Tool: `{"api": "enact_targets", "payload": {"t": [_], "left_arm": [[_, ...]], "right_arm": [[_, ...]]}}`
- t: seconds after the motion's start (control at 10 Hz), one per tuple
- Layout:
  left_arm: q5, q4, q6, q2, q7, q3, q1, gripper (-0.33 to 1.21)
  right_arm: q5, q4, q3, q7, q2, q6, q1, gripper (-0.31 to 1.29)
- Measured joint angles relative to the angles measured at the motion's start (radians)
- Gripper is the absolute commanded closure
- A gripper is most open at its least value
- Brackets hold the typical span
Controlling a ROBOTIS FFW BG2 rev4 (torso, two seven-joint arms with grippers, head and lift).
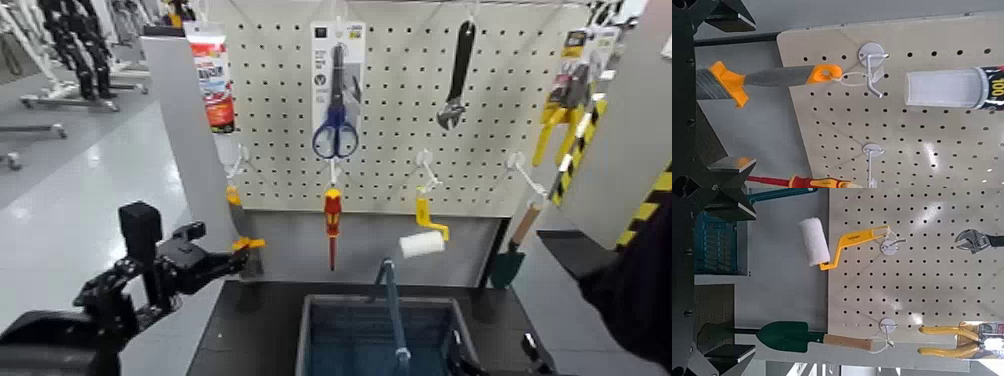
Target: Put the yellow paint brush into the crate.
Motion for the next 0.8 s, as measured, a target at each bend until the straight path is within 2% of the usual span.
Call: {"api": "enact_targets", "payload": {"t": [0.5,0.8], "left_arm": [[0.027,0.118,0.016,0.04,-0.088,-0.049,-0.123,0.11],[0.026,0.195,0.033,0.061,-0.154,-0.099,-0.204,0.11]], "right_arm": [[-0.005,0.008,0.007,0.0,-0.001,-0.005,-0.006,0.12],[-0.007,0.013,0.01,0.0,-0.001,-0.01,-0.01,0.12]]}}
